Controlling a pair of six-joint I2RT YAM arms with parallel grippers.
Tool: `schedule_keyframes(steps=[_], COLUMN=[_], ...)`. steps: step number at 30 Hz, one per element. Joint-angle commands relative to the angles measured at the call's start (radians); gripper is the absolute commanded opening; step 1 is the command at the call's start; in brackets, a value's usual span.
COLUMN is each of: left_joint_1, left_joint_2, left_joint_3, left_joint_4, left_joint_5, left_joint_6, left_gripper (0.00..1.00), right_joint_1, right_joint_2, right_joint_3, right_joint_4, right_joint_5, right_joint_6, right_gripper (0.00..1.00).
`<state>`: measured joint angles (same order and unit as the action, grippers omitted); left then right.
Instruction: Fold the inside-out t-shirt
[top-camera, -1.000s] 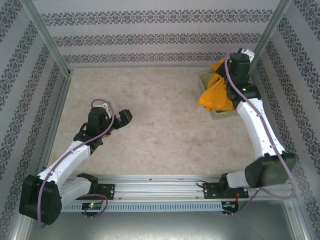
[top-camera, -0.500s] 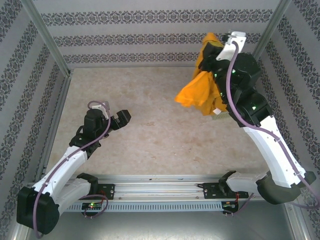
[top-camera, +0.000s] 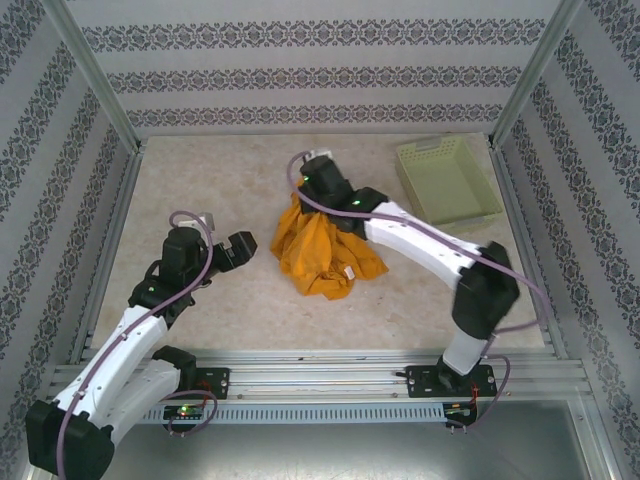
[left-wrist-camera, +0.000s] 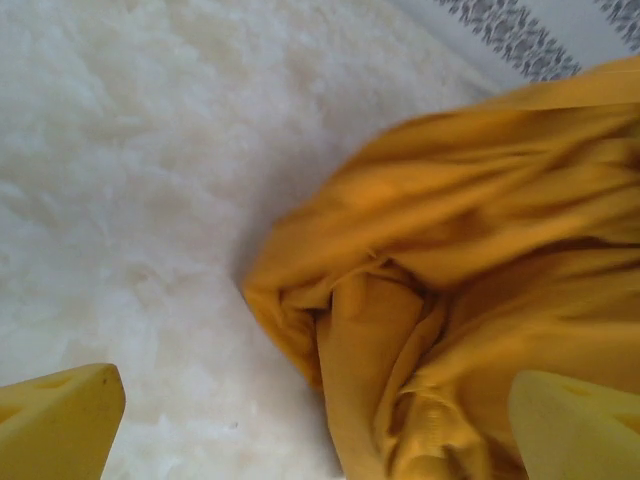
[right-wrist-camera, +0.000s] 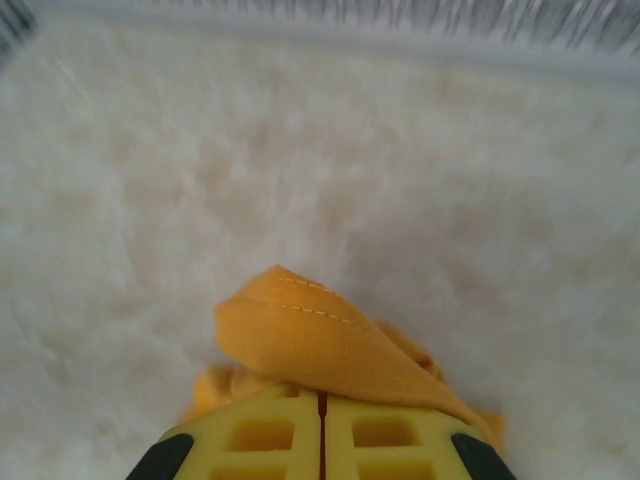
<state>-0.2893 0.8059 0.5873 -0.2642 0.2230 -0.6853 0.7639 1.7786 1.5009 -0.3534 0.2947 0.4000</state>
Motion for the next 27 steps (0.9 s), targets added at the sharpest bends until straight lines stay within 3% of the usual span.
schedule_keyframes(steps=[1, 2, 6, 9, 17, 22, 24, 27], left_joint_1=[-0.060, -0.084, -0.186, -0.267, -0.539, -0.646, -0.651, -0.649], left_joint_2=[-0.002, -0.001, 0.026, 0.076, 0.335, 0.553, 0.622, 0.672], left_joint_3=[0.016, 0.018, 0.024, 0.040, 0.223, 0.389, 0.435, 0.466], left_joint_4=[-0.094, -0.099, -0.096, -0.076, -0.067, -0.136, -0.172, -0.211], left_joint_5=[-0.039, -0.051, -0.104, -0.133, -0.309, -0.412, -0.433, -0.484], left_joint_6=[0.026, 0.029, 0.028, 0.025, 0.075, 0.120, 0.112, 0.094], left_gripper=[0.98, 0.98, 0.98, 0.97, 0.97, 0.96, 0.90, 0.71], right_joint_1=[0.012, 0.011, 0.003, -0.034, -0.208, -0.256, -0.265, -0.264], right_joint_2=[0.055, 0.076, 0.061, -0.031, -0.372, -0.487, -0.513, -0.523], right_joint_3=[0.066, 0.103, 0.144, 0.059, -0.393, -0.599, -0.664, -0.723], right_joint_4=[-0.016, -0.048, -0.106, -0.113, -0.038, -0.014, 0.012, 0.044], right_joint_5=[-0.081, -0.101, -0.097, -0.103, -0.184, -0.189, -0.205, -0.228], right_joint_6=[0.098, 0.095, 0.071, 0.084, 0.195, 0.253, 0.275, 0.290], right_gripper=[0.04, 0.11, 0.54, 0.71, 0.78, 0.79, 0.79, 0.79])
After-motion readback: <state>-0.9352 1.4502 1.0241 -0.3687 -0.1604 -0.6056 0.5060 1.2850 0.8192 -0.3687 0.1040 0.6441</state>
